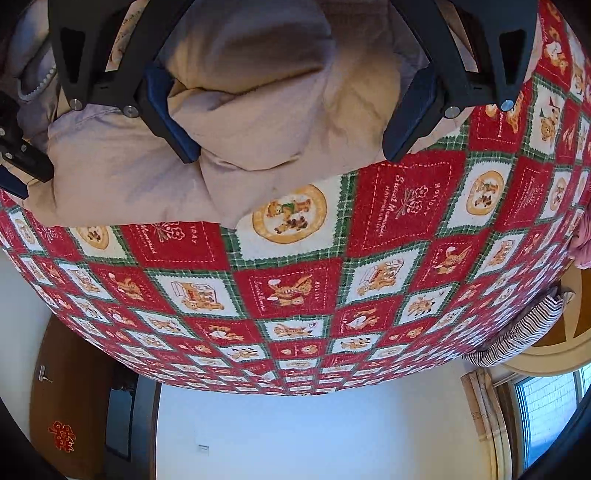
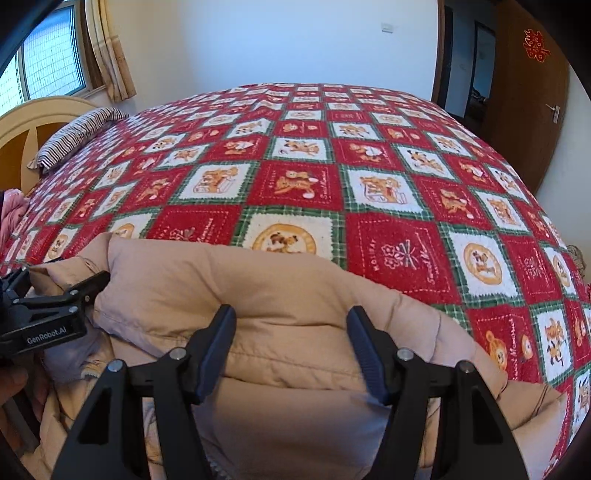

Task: Fold large clothes

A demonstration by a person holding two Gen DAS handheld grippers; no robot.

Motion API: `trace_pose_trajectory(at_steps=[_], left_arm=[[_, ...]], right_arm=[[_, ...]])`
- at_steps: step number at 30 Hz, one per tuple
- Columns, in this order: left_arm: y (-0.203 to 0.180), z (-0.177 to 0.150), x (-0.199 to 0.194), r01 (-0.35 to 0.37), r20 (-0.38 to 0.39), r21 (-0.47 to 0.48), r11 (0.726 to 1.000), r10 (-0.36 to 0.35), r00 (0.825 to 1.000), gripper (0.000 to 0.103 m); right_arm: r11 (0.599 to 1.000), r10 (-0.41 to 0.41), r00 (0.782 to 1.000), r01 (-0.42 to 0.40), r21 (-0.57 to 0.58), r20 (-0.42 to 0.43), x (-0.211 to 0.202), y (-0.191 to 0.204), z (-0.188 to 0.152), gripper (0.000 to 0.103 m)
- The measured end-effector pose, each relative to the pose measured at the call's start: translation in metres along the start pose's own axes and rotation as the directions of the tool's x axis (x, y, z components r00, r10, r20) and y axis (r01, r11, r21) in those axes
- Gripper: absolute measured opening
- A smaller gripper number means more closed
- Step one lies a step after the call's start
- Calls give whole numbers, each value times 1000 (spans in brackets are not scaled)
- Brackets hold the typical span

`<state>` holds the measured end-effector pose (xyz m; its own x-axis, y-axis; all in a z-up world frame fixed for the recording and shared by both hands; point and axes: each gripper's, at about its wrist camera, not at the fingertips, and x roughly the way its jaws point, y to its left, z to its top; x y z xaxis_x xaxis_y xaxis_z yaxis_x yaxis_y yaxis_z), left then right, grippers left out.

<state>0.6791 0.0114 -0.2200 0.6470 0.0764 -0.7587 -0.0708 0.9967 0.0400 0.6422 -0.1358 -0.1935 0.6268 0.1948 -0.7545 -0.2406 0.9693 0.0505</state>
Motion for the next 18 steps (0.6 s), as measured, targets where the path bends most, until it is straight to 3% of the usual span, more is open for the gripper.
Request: trace_pose_trajectory(at_steps=[18], left_arm=[[-4, -4, 14, -7, -35, 11, 1000, 8, 999, 102]], right_arm=[[996, -75, 997, 73, -49, -37, 22, 10, -8, 69]])
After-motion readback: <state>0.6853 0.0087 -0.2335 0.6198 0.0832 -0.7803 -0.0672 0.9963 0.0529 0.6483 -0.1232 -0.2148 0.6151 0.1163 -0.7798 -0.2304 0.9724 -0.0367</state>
